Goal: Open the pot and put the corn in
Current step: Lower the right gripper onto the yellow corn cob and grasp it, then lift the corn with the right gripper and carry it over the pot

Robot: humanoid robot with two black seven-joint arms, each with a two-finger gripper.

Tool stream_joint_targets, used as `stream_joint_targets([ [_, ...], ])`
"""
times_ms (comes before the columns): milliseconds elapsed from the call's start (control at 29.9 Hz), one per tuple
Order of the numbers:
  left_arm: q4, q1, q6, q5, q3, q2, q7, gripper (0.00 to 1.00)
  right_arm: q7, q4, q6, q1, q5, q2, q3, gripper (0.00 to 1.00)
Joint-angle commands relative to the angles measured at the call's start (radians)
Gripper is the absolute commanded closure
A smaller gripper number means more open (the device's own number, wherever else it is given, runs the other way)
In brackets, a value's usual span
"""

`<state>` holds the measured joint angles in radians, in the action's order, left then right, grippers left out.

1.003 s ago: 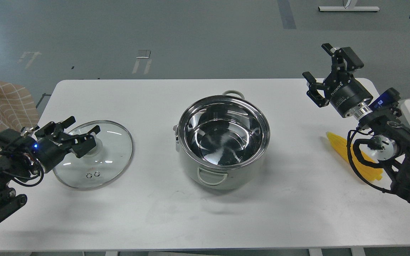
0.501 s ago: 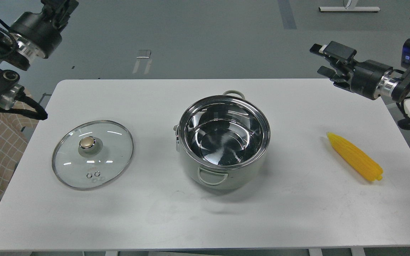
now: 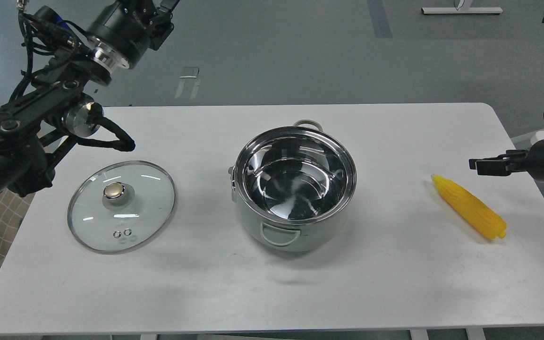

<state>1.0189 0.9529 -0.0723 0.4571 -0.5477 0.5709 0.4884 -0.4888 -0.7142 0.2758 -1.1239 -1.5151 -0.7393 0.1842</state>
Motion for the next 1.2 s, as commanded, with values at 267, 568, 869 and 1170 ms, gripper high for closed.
stream_joint_targets([
  [267, 0.036, -0.005, 0.002, 0.002, -0.011, 0.001, 0.0, 0.03, 0.0, -0.004, -0.012, 0.091, -0.072, 0.049, 0.023, 0.01],
  [568, 0.049, -0.008, 0.002, 0.003, -0.015, 0.004, 0.0, 0.03, 0.0, 0.012, -0.012, 0.093, -0.123, 0.064, 0.037, 0.25],
  [869, 0.063, -0.013, 0.003, 0.002, -0.015, 0.007, 0.0, 0.03, 0.0, 0.018, -0.013, 0.093, -0.132, 0.075, 0.057, 0.85],
  [1170, 0.064, -0.013, 0.002, 0.003, -0.015, 0.007, 0.0, 0.03, 0.0, -0.073, -0.02, -0.013, -0.122, 0.02, 0.052, 0.93],
])
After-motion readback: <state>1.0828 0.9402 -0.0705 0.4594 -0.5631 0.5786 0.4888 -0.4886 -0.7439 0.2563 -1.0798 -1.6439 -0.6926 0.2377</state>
